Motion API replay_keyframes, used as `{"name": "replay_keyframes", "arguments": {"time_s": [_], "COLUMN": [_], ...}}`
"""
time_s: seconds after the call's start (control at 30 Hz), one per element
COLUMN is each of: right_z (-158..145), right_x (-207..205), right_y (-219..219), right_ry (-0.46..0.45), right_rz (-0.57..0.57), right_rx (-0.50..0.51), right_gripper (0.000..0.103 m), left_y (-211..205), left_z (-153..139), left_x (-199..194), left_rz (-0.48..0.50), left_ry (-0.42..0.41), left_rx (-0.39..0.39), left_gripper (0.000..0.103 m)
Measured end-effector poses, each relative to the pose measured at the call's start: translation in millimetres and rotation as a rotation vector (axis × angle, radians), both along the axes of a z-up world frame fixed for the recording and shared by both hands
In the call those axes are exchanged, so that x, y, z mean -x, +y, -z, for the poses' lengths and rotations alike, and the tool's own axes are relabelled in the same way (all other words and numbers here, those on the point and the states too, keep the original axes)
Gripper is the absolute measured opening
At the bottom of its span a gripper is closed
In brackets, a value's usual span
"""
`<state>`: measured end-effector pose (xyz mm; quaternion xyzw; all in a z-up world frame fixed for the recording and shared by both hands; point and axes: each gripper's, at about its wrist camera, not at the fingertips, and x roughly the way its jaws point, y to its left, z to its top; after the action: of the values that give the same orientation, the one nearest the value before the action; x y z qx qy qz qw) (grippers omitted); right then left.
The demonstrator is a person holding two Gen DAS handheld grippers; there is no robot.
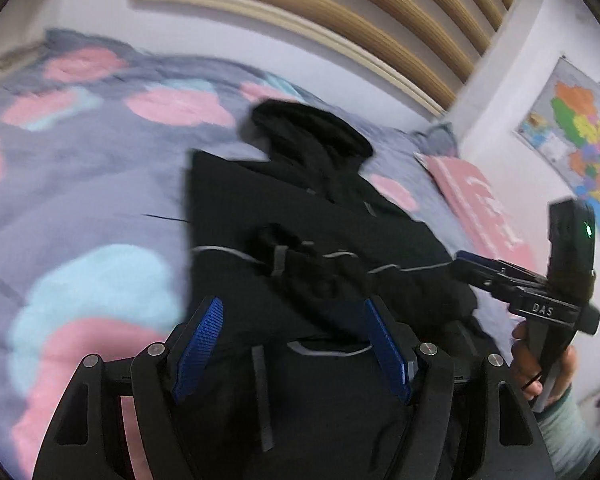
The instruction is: Fold large clothes
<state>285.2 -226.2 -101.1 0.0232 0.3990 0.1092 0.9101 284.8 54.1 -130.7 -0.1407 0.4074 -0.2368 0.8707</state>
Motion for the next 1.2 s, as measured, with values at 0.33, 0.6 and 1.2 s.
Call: {"name": "replay_keyframes", "arguments": {"time_s": [0.33, 0.6, 1.2], "right_z": [35.8, 38.2, 58.4], "right_x": [13.7, -11.5, -10.2], "right_y": [-84.5, -95.1, -92.6], "right_ry": [0.083, 0.042, 0.079], "right_rz": [0.158, 0.233, 0.245], "right_rx": [0.050, 0.095, -0.024], "right_gripper": [0.069, 0.069, 0.072], "left_y": [-62.6, -19.5, 17.2], "left_z": [51.9, -6.7, 11.1], "left_x": [-68.6, -70.1, -28.5], "left_rz": [-0.024, -0.055, -0.086], "left_ry": [0.161, -0.104, -0.056], "left_rx": [0.016, 0.163, 0.063], "left_gripper": [0.069, 0.020, 0.055]}}
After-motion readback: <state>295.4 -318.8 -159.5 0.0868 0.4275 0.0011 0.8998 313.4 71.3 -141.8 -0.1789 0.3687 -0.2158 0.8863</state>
